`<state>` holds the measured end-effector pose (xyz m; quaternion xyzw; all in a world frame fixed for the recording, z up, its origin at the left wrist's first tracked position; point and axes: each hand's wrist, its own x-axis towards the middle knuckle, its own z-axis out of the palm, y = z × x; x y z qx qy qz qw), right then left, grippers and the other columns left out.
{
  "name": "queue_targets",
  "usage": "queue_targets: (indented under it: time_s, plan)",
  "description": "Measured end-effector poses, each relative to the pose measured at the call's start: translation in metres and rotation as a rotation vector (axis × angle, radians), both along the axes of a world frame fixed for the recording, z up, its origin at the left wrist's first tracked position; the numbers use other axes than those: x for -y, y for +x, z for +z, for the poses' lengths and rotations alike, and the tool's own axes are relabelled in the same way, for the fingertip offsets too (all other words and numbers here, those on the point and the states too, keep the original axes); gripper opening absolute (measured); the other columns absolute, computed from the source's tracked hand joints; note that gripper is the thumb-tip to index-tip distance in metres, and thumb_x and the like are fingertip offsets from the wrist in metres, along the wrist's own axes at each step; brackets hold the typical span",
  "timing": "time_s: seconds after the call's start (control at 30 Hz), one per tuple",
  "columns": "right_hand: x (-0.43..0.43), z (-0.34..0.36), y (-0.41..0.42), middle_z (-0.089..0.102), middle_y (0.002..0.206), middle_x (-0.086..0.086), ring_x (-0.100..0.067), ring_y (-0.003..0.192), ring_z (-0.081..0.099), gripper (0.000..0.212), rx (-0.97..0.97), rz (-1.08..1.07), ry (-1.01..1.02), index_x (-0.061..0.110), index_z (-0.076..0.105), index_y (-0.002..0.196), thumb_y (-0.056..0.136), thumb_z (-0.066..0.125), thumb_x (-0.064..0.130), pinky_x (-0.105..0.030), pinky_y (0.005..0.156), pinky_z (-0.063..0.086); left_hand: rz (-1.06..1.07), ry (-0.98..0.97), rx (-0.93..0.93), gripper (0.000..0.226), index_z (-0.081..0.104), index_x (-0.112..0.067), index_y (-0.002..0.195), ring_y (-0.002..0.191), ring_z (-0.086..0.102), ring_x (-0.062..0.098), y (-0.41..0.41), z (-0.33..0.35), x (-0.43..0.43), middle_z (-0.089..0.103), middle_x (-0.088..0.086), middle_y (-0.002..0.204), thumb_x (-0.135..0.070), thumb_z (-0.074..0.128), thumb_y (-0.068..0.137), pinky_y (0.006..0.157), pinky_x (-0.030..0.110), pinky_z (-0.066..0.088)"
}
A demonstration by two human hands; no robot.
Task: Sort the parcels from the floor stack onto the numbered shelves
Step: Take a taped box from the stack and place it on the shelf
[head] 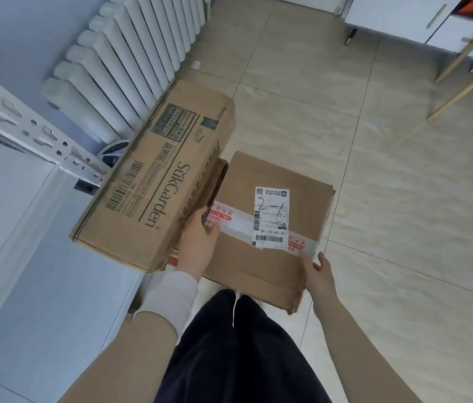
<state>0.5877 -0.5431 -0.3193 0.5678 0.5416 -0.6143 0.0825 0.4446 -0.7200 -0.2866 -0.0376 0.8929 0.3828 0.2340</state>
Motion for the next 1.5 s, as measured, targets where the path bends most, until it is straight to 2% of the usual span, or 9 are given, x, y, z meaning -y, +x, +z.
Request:
queue_targets:
  time_s: [0.3,0.53,0.77,0.9,1.0,1.13,1.23,1.37,1.5]
  plan:
    - [0.011,-0.018,-0.007,0.056,0.102,0.004,-0.019,0.109,0.055,0.074,-0.058,-0.153,0.001,0.029,0.015,0.15,0.09,0.057,0.039,-0.044,0.105,0.042,-0.017,-0.074,-0.063,0.045,0.046,-0.014,0.135,0.126,0.045,0.023,-0.006,-0.019,-0.009,0.051,0.005,0.135,-0.024,0.055,0.092,0.108,0.037,0.036]
    - [0.01,-0.008,0.009,0.052,0.131,-0.007,-0.021,0.12,0.053,0.07,-0.085,-0.2,0.054,0.031,0.026,0.146,0.086,0.061,0.044,-0.045,0.104,0.043,-0.049,-0.028,-0.055,0.041,0.049,-0.017,0.13,0.124,0.045,0.02,0.002,-0.009,-0.01,0.054,0.002,0.13,-0.023,0.059,0.091,0.107,0.036,0.037]
    - [0.001,0.016,0.041,0.051,0.13,-0.008,-0.023,0.121,0.052,0.067,-0.117,-0.361,0.166,0.03,0.029,0.145,0.088,0.06,0.043,-0.042,0.103,0.044,-0.181,0.102,-0.044,0.042,0.051,-0.022,0.126,0.12,0.047,0.016,0.01,0.006,-0.034,0.053,-0.004,0.126,-0.029,0.064,0.087,0.106,0.04,0.04]
    - [-0.007,0.031,0.077,0.051,0.126,-0.006,-0.023,0.121,0.053,0.066,-0.124,-0.489,0.224,0.031,0.029,0.145,0.088,0.059,0.043,-0.042,0.102,0.044,-0.346,0.196,-0.028,0.04,0.05,-0.027,0.126,0.121,0.045,0.013,0.022,0.018,-0.06,0.049,-0.007,0.127,-0.031,0.062,0.088,0.1,0.028,0.036]
    - [-0.01,0.042,0.113,0.054,0.125,-0.007,-0.022,0.114,0.055,0.064,-0.13,-0.589,0.232,0.028,0.029,0.146,0.09,0.057,0.042,-0.038,0.1,0.045,-0.44,0.258,0.048,0.056,0.042,-0.029,0.136,0.129,0.04,0.013,0.039,0.031,-0.083,0.044,-0.007,0.138,-0.037,0.064,0.086,0.107,0.037,0.035]
    - [-0.018,0.055,0.171,0.06,0.122,-0.006,-0.021,0.11,0.059,0.063,-0.174,-0.741,0.232,0.031,0.035,0.143,0.087,0.059,0.045,-0.04,0.101,0.046,-0.649,0.349,0.287,0.068,0.022,-0.036,0.147,0.135,0.035,0.012,0.082,0.052,-0.119,0.035,-0.012,0.148,-0.044,0.055,0.089,0.108,0.034,0.033]
    - [-0.027,0.065,0.221,0.058,0.124,-0.006,-0.021,0.111,0.058,0.062,-0.195,-0.838,0.242,0.031,0.034,0.144,0.088,0.058,0.045,-0.04,0.101,0.045,-0.809,0.33,0.263,0.069,0.017,-0.033,0.149,0.137,0.032,0.011,0.127,0.06,-0.15,0.033,-0.013,0.149,-0.048,0.05,0.09,0.11,0.031,0.027]
    - [-0.039,0.082,0.303,0.053,0.123,0.001,-0.016,0.109,0.053,0.063,-0.184,-0.933,0.298,0.032,0.031,0.146,0.089,0.054,0.047,-0.031,0.097,0.042,-0.918,0.327,0.228,0.063,0.021,-0.03,0.148,0.134,0.036,0.011,0.206,0.068,-0.193,0.037,-0.012,0.146,-0.045,0.048,0.093,0.099,0.022,0.028]
    - [-0.047,0.091,0.399,0.046,0.14,0.002,-0.016,0.121,0.048,0.062,-0.151,-1.059,0.356,0.036,0.029,0.145,0.089,0.053,0.049,-0.03,0.097,0.039,-1.066,0.354,0.249,0.063,0.022,-0.029,0.148,0.135,0.036,0.011,0.299,0.071,-0.24,0.037,-0.012,0.147,-0.047,0.046,0.092,0.099,0.022,0.028]
